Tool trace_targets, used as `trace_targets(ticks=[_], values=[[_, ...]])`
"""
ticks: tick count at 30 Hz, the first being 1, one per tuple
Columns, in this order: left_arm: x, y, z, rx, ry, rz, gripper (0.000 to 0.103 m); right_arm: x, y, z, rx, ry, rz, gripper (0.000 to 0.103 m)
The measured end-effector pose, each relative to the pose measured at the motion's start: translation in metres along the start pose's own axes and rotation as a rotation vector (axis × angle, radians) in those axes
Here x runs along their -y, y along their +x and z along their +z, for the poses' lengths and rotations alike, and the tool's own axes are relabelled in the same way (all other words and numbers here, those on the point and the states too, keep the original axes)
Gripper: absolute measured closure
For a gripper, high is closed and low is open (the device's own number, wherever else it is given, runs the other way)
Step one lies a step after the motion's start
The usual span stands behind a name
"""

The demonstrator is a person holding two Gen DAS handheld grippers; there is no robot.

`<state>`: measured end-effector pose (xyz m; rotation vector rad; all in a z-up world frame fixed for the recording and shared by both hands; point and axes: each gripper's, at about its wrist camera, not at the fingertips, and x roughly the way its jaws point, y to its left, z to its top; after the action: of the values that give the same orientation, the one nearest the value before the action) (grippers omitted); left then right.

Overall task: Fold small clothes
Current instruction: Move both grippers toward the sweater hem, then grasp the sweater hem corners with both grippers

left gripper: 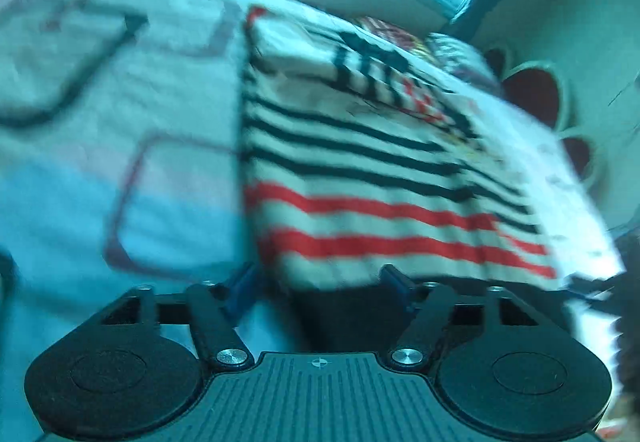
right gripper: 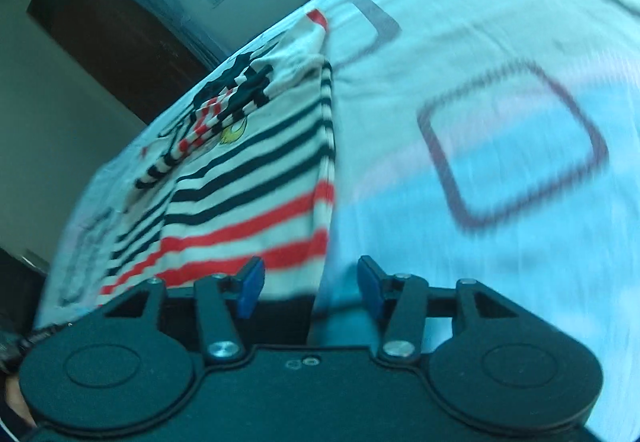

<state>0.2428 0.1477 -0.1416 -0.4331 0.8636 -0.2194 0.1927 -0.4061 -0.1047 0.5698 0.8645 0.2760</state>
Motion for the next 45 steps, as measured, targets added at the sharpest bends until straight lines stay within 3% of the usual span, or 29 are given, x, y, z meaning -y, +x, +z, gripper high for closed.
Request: trace_targets(ticks=[4, 8, 11, 14, 19, 23, 28, 32, 35, 36, 37, 40, 45], values=[[0.001, -0.004, -0.023, -0.016, -0.084, -0.099, 0.037, 0.003, -0.008, -0.02, -0.041, 0.069, 0.08, 0.053], [-0.012, 0.004, -0.025, 0.001, -0.211, -0.195, 0.037, 0.001, -0.003, -0.033, -0.047, 0.099, 0.125, 0.054], [-0.019, 0.01, -0.025, 0.007, -0.257, -0.238, 0.038, 0.003, 0.007, -0.031, -0.066, 0.143, 0.162, 0.065], [-0.012, 0.013, -0.025, -0.001, -0.227, -0.19, 0.056, -0.004, 0.017, -0.029, -0.101, 0.101, 0.141, 0.081], [0.001, 0.006, -0.026, -0.023, -0.13, -0.139, 0.056, -0.012, 0.017, -0.033, -0.122, 0.05, 0.135, 0.082], [-0.001, -0.001, -0.034, -0.047, -0.146, -0.168, 0.055, -0.008, 0.013, -0.041, -0.127, 0.081, 0.157, 0.082], [-0.022, -0.013, -0.061, -0.011, -0.281, -0.254, 0.055, -0.006, 0.007, -0.05, -0.118, 0.095, 0.169, 0.082], [-0.041, -0.001, -0.058, 0.03, -0.409, -0.326, 0.057, -0.001, 0.011, -0.048, -0.114, 0.138, 0.189, 0.082], [-0.043, 0.015, -0.048, 0.032, -0.432, -0.328, 0.07, 0.004, 0.021, -0.041, -0.112, 0.177, 0.205, 0.089], [-0.042, 0.02, -0.046, 0.024, -0.426, -0.308, 0.083, 0.004, 0.025, -0.038, -0.112, 0.181, 0.193, 0.097], [-0.041, 0.022, -0.044, 0.015, -0.414, -0.282, 0.093, 0.003, 0.027, -0.036, -0.111, 0.178, 0.184, 0.096], [-0.036, 0.01, -0.043, 0.051, -0.378, -0.271, 0.096, -0.012, 0.015, -0.029, -0.059, 0.071, 0.138, 0.096], [-0.038, -0.027, -0.046, 0.112, -0.341, -0.272, 0.098, -0.029, -0.025, -0.027, 0.014, -0.052, 0.145, 0.097]])
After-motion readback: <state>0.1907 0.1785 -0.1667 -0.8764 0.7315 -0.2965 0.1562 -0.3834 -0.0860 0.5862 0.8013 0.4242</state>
